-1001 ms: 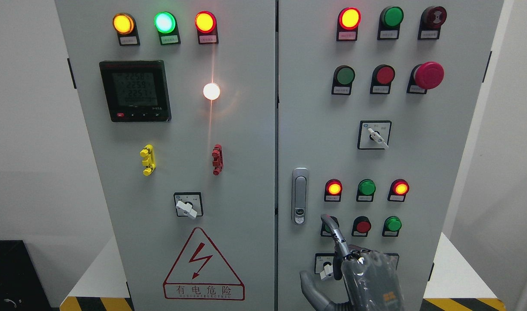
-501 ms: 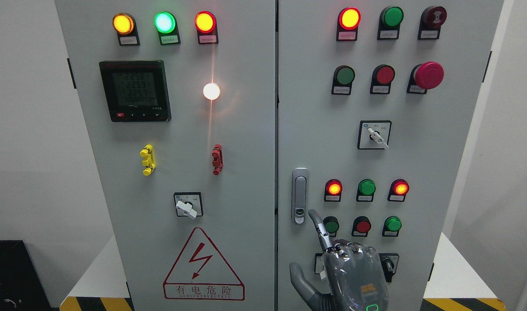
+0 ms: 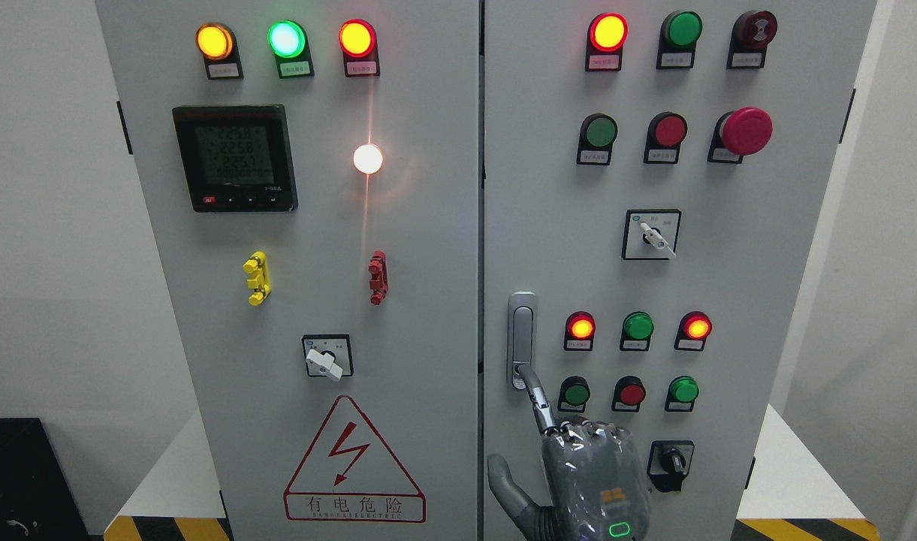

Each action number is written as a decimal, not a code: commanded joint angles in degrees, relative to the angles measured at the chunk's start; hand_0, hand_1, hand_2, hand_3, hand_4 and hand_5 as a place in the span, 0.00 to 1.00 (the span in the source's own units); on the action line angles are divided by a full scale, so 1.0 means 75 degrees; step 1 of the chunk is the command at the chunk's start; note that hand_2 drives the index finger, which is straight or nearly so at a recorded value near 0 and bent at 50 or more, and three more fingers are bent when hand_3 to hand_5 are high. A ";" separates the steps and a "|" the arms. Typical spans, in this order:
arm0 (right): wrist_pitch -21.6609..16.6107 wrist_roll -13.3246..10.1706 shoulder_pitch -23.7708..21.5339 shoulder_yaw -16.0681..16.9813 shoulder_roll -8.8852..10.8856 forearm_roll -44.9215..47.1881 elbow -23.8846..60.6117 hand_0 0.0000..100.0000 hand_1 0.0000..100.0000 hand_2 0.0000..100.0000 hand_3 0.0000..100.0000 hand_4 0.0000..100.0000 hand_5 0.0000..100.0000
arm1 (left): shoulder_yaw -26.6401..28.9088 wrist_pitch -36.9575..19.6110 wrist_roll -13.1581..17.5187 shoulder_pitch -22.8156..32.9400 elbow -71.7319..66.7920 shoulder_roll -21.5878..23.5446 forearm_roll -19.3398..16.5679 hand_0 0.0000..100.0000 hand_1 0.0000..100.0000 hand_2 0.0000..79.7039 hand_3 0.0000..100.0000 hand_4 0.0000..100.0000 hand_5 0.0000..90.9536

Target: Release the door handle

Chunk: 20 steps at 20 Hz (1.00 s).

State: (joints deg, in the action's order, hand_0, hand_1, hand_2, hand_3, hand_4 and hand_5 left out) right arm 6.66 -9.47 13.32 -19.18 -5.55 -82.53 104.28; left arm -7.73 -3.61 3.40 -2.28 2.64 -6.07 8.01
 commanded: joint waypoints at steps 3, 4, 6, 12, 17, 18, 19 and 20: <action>0.0331 -0.0003 0.0122 -0.0184 -0.0197 -0.0058 -0.0591 0.41 0.34 0.00 1.00 1.00 1.00 | 0.0000 0.0001 0.0004 0.0000 0.0000 0.0000 -0.0002 0.12 0.56 0.00 0.00 0.00 0.00; 0.0355 -0.0003 0.0134 -0.0184 -0.0209 -0.0058 -0.0603 0.41 0.34 0.00 1.00 1.00 1.00 | 0.0000 0.0001 0.0004 0.0000 0.0000 0.0000 -0.0002 0.12 0.56 0.00 0.00 0.00 0.00; 0.0366 -0.0003 0.0146 -0.0184 -0.0209 -0.0070 -0.0638 0.41 0.34 0.00 1.00 1.00 1.00 | 0.0000 0.0001 0.0004 0.0000 0.0000 0.0000 -0.0002 0.12 0.56 0.00 0.00 0.00 0.00; 0.0425 0.0009 0.0298 -0.0173 -0.0279 -0.0081 -0.0767 0.41 0.34 0.00 1.00 1.00 1.00 | 0.0012 0.0001 0.0004 0.0000 -0.0035 0.0000 0.0010 0.12 0.56 0.00 0.00 0.00 0.00; 0.0554 0.0009 0.0298 -0.0149 -0.0268 -0.0081 -0.0767 0.41 0.34 0.00 1.00 1.00 1.00 | 0.0000 0.0001 0.0004 0.0000 0.0000 0.0000 -0.0002 0.12 0.56 0.00 0.00 0.00 0.00; 0.0589 0.0009 0.0310 -0.0138 -0.0268 -0.0081 -0.0779 0.41 0.34 0.00 1.00 1.00 1.00 | 0.0000 0.0001 0.0004 0.0000 -0.0012 0.0000 0.0010 0.12 0.56 0.00 0.00 0.00 0.00; 0.0624 0.0020 0.0310 -0.0149 -0.0268 -0.0081 -0.0779 0.41 0.34 0.00 1.00 1.00 1.00 | 0.0000 0.0001 0.0004 0.0000 0.0000 0.0000 -0.0002 0.12 0.56 0.00 0.00 0.00 0.00; 0.0636 0.0021 0.0322 -0.0138 -0.0268 -0.0081 -0.0791 0.41 0.34 0.00 1.00 1.00 1.00 | 0.0000 0.0001 0.0004 0.0000 0.0000 0.0000 0.0010 0.12 0.56 0.00 0.00 0.00 0.00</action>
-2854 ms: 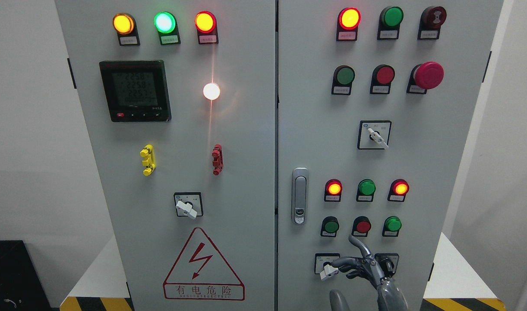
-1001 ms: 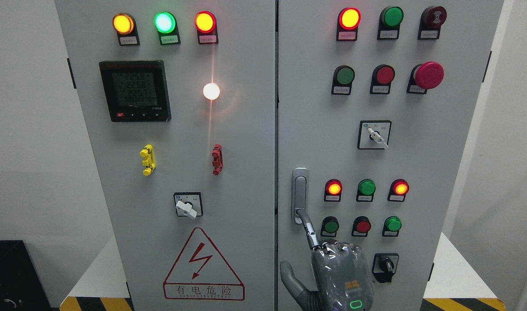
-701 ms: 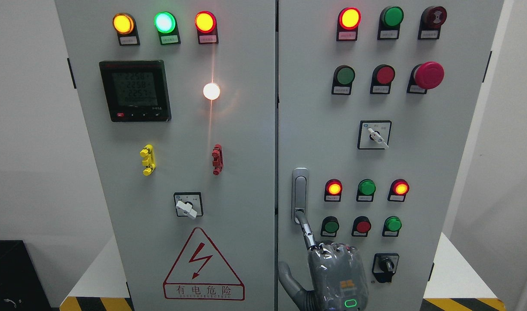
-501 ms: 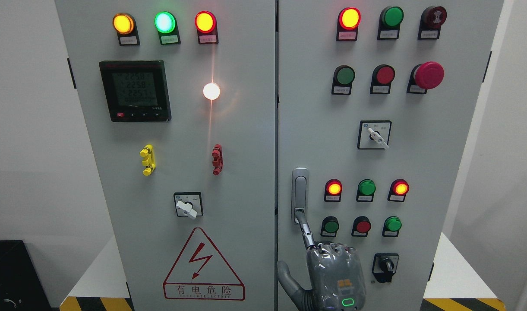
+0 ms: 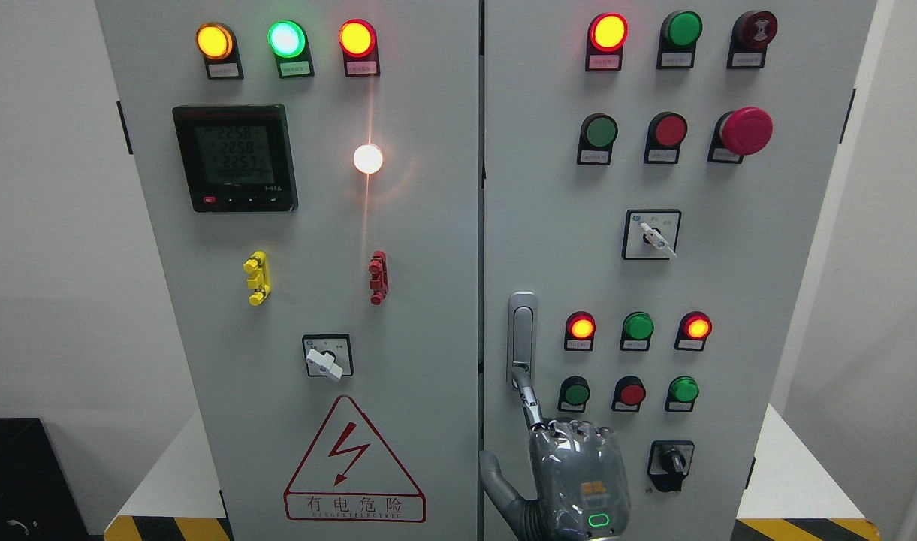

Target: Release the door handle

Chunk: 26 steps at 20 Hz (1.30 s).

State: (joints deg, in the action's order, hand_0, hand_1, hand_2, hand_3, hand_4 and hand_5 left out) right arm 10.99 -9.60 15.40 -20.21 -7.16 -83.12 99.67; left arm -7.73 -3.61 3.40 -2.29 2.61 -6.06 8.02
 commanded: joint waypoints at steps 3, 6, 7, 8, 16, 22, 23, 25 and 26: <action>0.0058 0.0038 0.0091 0.0012 -0.0054 -0.0003 -0.0188 0.41 0.34 0.00 1.00 1.00 1.00 | 0.0000 0.0001 0.0004 0.0000 0.0003 0.0000 -0.0003 0.12 0.56 0.00 0.00 0.00 0.00; 0.0058 0.0038 0.0126 0.0023 -0.0065 -0.0003 -0.0188 0.41 0.34 0.00 1.00 1.00 1.00 | 0.0000 0.0001 0.0004 0.0000 0.0003 0.0000 -0.0003 0.12 0.56 0.00 0.00 0.00 0.00; 0.0058 0.0038 0.0126 0.0012 -0.0065 -0.0003 -0.0188 0.41 0.34 0.00 1.00 1.00 1.00 | 0.0000 0.0001 0.0004 0.0000 0.0003 0.0000 -0.0003 0.12 0.56 0.00 0.00 0.00 0.00; 0.0058 0.0038 0.0126 0.0012 -0.0065 -0.0003 -0.0188 0.41 0.34 0.00 1.00 1.00 1.00 | 0.0000 0.0001 0.0004 0.0000 0.0003 0.0000 -0.0003 0.12 0.56 0.00 0.00 0.00 0.00; 0.0058 0.0038 0.0126 0.0035 -0.0065 -0.0003 -0.0188 0.41 0.34 0.00 1.00 1.00 1.00 | 0.0000 0.0001 0.0004 0.0000 0.0003 0.0000 -0.0003 0.12 0.56 0.00 0.00 0.00 0.00; 0.0058 0.0038 0.0126 0.0047 -0.0065 -0.0003 -0.0211 0.41 0.34 0.00 1.00 1.00 1.00 | 0.0000 0.0001 0.0004 0.0000 0.0003 0.0000 -0.0003 0.12 0.56 0.00 0.00 0.00 0.00; 0.0069 0.0038 0.0126 0.0047 -0.0065 -0.0003 -0.0211 0.41 0.34 0.00 1.00 1.00 1.00 | 0.0000 0.0001 0.0004 0.0000 0.0003 0.0000 0.0008 0.12 0.56 0.00 0.00 0.00 0.00; 0.0070 0.0038 0.0126 0.0058 -0.0065 -0.0003 -0.0223 0.41 0.34 0.00 1.00 1.00 1.00 | 0.0000 0.0001 0.0004 0.0000 0.0003 0.0000 -0.0003 0.12 0.56 0.00 0.00 0.00 0.00; 0.0070 0.0038 0.0126 0.0059 -0.0065 -0.0003 -0.0223 0.41 0.34 0.00 1.00 1.00 1.00 | 0.0000 0.0001 0.0004 0.0000 0.0003 0.0000 -0.0003 0.12 0.56 0.00 0.00 0.00 0.00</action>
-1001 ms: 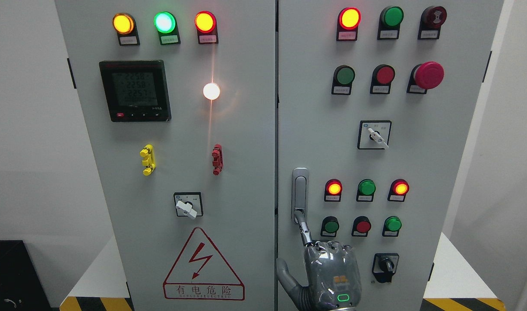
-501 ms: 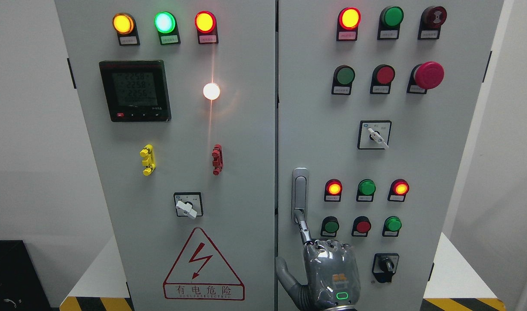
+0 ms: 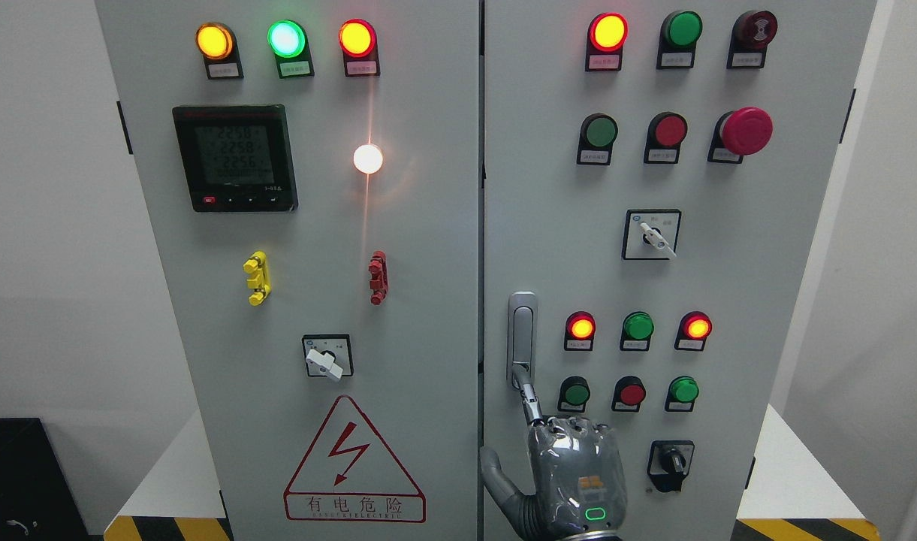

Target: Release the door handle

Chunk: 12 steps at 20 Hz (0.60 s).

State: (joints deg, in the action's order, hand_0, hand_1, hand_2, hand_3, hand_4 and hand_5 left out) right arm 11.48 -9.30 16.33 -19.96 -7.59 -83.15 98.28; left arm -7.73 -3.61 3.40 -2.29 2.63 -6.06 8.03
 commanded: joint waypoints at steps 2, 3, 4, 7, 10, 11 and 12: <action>0.0004 -0.0002 0.0002 0.0048 0.0004 0.0000 -0.0073 0.41 0.34 0.00 1.00 1.00 1.00 | 0.0000 0.0001 0.0004 0.0000 0.0001 0.0000 -0.0004 0.12 0.56 0.00 0.00 0.00 0.00; 0.0004 -0.0002 0.0002 0.0060 0.0004 0.0000 -0.0084 0.41 0.34 0.00 1.00 1.00 1.00 | 0.0000 0.0001 0.0004 0.0000 0.0001 0.0000 -0.0004 0.12 0.56 0.00 0.00 0.00 0.00; 0.0004 -0.0002 0.0002 0.0060 0.0004 0.0000 -0.0085 0.41 0.34 0.00 1.00 1.00 1.00 | 0.0000 0.0001 0.0004 0.0000 0.0001 0.0000 0.0008 0.12 0.56 0.00 0.00 0.00 0.00; 0.0004 0.0010 0.0002 0.0048 0.0004 0.0000 -0.0120 0.41 0.34 0.00 1.00 1.00 1.00 | 0.0000 0.0001 0.0004 0.0000 0.0001 0.0000 0.0008 0.12 0.56 0.00 0.00 0.00 0.00; 0.0004 0.0010 0.0002 0.0048 0.0004 0.0000 -0.0155 0.41 0.34 0.00 1.00 1.00 1.00 | 0.0000 0.0001 0.0004 0.0000 0.0001 0.0000 -0.0004 0.12 0.56 0.00 0.00 0.00 0.00; 0.0004 0.0010 0.0002 0.0048 0.0004 0.0000 -0.0178 0.41 0.34 0.00 1.00 1.00 1.00 | 0.0000 0.0001 0.0004 0.0000 0.0001 0.0000 -0.0004 0.12 0.56 0.00 0.00 0.00 0.00; 0.0004 -0.0001 0.0002 0.0048 0.0004 0.0000 -0.0178 0.41 0.34 0.01 1.00 1.00 1.00 | 0.0000 0.0001 0.0004 0.0000 0.0001 0.0000 -0.0004 0.12 0.56 0.00 0.00 0.00 0.00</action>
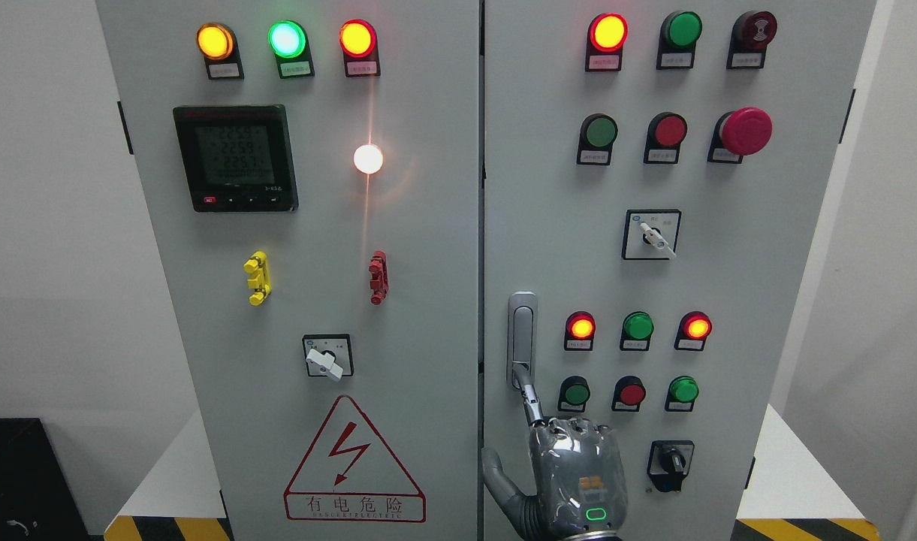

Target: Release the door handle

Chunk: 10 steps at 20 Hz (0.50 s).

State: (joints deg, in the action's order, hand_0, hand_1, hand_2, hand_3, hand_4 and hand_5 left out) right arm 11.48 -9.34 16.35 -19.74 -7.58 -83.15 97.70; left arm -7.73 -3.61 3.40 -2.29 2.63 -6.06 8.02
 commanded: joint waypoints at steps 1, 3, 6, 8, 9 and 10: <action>0.0004 0.0003 0.0000 0.0030 0.0003 0.0001 -0.0112 0.41 0.34 0.01 1.00 1.00 1.00 | 0.0000 0.0001 0.0004 0.0000 0.0000 0.0000 0.0008 0.12 0.56 0.00 0.00 0.00 0.00; 0.0039 0.0003 0.0000 0.0031 0.0003 0.0001 -0.0170 0.41 0.34 0.01 1.00 1.00 1.00 | 0.0000 0.0001 0.0004 0.0000 0.0000 0.0000 -0.0003 0.12 0.56 0.00 0.00 0.00 0.00; 0.0051 0.0003 0.0000 0.0019 0.0003 0.0001 -0.0182 0.41 0.34 0.01 1.00 1.00 1.00 | 0.0000 0.0001 0.0004 0.0000 0.0000 0.0000 -0.0003 0.12 0.56 0.00 0.00 0.00 0.00; 0.0051 0.0015 0.0000 0.0019 0.0003 0.0001 -0.0218 0.41 0.34 0.01 1.00 1.00 1.00 | 0.0000 0.0001 0.0004 0.0000 0.0000 0.0000 -0.0003 0.12 0.56 0.00 0.00 0.00 0.00; 0.0051 0.0015 0.0000 0.0030 0.0003 0.0001 -0.0218 0.41 0.34 0.01 1.00 1.00 1.00 | 0.0000 0.0001 0.0004 0.0000 0.0000 0.0000 -0.0003 0.12 0.56 0.00 0.00 0.00 0.00; 0.0051 0.0015 0.0000 0.0019 0.0003 0.0001 -0.0229 0.41 0.34 0.01 1.00 1.00 1.00 | 0.0000 0.0001 0.0004 0.0000 0.0000 0.0000 -0.0003 0.12 0.56 0.00 0.00 0.00 0.00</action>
State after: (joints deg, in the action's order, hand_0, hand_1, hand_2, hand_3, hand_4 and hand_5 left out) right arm 11.80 -9.43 16.35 -19.68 -7.58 -83.15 96.95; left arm -7.73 -3.61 3.40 -2.29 2.64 -6.06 8.01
